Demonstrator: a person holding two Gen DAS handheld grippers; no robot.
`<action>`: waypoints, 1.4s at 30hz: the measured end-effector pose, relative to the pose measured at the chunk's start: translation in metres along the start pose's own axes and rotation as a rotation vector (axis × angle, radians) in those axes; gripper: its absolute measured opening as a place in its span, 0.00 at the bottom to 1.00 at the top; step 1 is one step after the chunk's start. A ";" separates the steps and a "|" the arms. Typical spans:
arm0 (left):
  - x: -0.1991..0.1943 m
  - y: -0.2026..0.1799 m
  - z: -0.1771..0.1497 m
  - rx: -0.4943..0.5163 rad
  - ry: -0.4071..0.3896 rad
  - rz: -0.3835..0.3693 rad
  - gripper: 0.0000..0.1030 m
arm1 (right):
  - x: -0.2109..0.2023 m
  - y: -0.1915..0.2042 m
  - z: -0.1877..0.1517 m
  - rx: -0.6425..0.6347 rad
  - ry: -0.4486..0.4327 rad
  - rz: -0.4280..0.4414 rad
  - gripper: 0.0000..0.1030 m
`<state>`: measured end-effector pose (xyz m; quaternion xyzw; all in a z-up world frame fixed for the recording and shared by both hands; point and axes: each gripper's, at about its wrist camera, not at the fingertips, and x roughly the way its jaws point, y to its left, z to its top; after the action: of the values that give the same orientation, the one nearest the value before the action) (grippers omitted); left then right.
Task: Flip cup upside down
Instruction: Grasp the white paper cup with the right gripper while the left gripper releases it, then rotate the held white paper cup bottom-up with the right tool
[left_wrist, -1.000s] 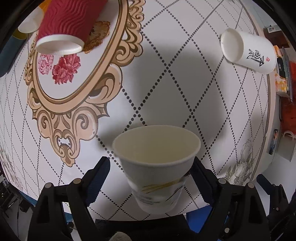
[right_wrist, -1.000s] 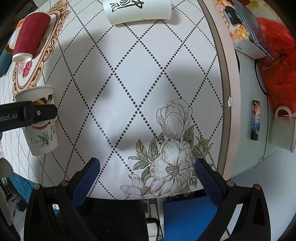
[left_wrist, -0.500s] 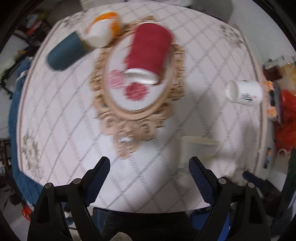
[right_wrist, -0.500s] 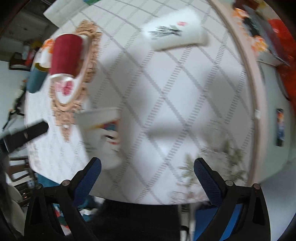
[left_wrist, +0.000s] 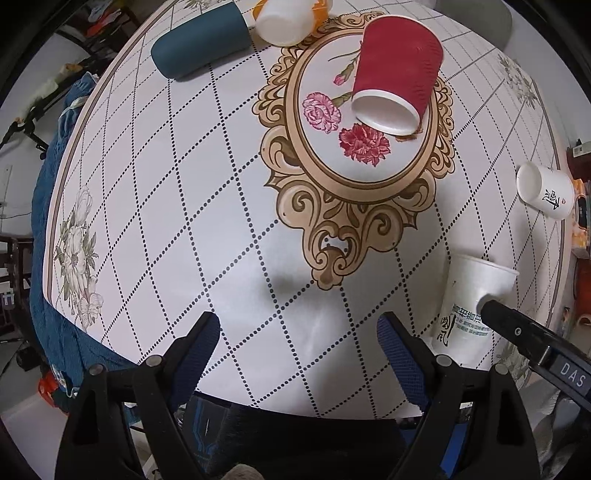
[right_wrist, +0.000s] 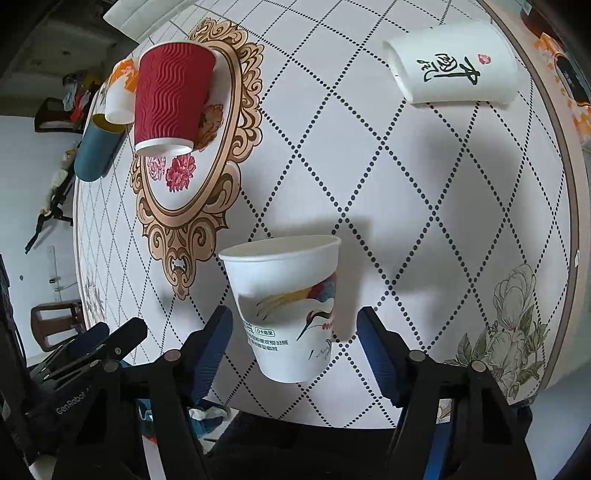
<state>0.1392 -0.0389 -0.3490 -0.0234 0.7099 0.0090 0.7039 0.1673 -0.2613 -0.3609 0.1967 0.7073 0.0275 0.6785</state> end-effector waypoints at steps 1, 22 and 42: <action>-0.003 0.003 -0.002 0.001 -0.003 0.000 0.84 | 0.003 0.004 0.000 -0.001 0.002 -0.003 0.65; 0.003 0.031 -0.007 -0.012 -0.061 0.016 0.84 | -0.037 0.122 -0.077 -1.551 -0.172 -0.823 0.86; 0.064 0.046 -0.020 -0.004 0.028 0.013 0.85 | 0.084 0.035 -0.131 -3.100 0.412 -1.200 0.86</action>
<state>0.1167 0.0045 -0.4135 -0.0201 0.7198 0.0147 0.6937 0.0486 -0.1724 -0.4193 0.9003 -0.0545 -0.4304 -0.0339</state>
